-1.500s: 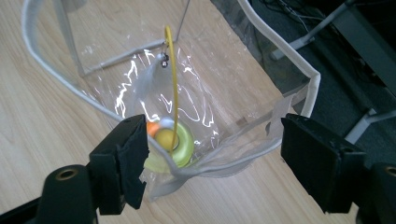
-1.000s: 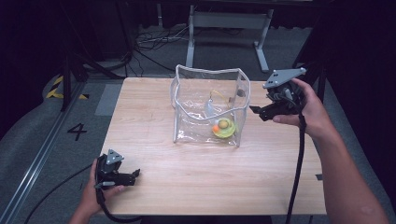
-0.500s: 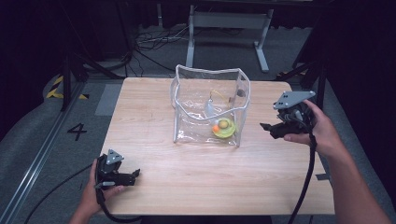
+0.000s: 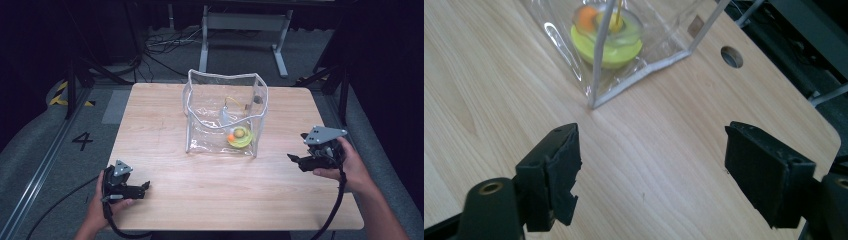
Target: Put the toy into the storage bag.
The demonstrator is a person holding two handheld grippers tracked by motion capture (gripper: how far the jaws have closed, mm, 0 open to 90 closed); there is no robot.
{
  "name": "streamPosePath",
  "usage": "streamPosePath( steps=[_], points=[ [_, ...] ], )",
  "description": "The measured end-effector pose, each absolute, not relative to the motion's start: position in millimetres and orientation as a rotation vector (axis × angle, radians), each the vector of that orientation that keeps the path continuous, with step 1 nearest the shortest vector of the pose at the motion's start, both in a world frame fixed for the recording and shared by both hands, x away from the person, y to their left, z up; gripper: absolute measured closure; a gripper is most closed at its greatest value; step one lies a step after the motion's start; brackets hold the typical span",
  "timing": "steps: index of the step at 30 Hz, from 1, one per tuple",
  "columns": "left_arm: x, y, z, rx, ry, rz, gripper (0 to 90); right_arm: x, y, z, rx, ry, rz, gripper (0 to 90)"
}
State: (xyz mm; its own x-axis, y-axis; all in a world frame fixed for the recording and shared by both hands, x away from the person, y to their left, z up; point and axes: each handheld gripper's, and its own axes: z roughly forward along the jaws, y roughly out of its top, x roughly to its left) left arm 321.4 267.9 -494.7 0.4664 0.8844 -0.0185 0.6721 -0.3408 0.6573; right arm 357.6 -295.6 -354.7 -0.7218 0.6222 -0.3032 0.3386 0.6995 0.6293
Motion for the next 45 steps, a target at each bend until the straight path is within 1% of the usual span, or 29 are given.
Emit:
streamPosePath(
  steps=[12,17,24,33,37,45],
  points=[
    [321.4,267.9,-494.8,2.118,1.288,0.461,0.5,348.7,-319.1,-394.8,0.767,2.375,0.722,21.7],
    [321.3,268.0,-494.7,2.119,1.288,0.460,0.5,343.7,-330.8,-418.3,0.796,2.378,0.730,20.2],
    [321.3,268.1,-494.5,2.122,1.288,0.457,0.5,335.0,-347.4,-450.7,0.909,2.379,0.755,20.2],
    [321.3,268.0,-494.5,2.121,1.289,0.456,0.5,323.2,-378.5,-490.6,1.100,2.302,0.880,19.9],
    [321.3,267.8,-494.6,2.117,1.290,0.456,0.5,321.3,-389.0,-497.7,1.204,2.262,0.987,18.2],
    [320.9,267.6,-494.8,2.115,1.294,0.463,0.5,322.7,-389.4,-498.4,1.270,2.249,0.979,14.6]
  ],
)
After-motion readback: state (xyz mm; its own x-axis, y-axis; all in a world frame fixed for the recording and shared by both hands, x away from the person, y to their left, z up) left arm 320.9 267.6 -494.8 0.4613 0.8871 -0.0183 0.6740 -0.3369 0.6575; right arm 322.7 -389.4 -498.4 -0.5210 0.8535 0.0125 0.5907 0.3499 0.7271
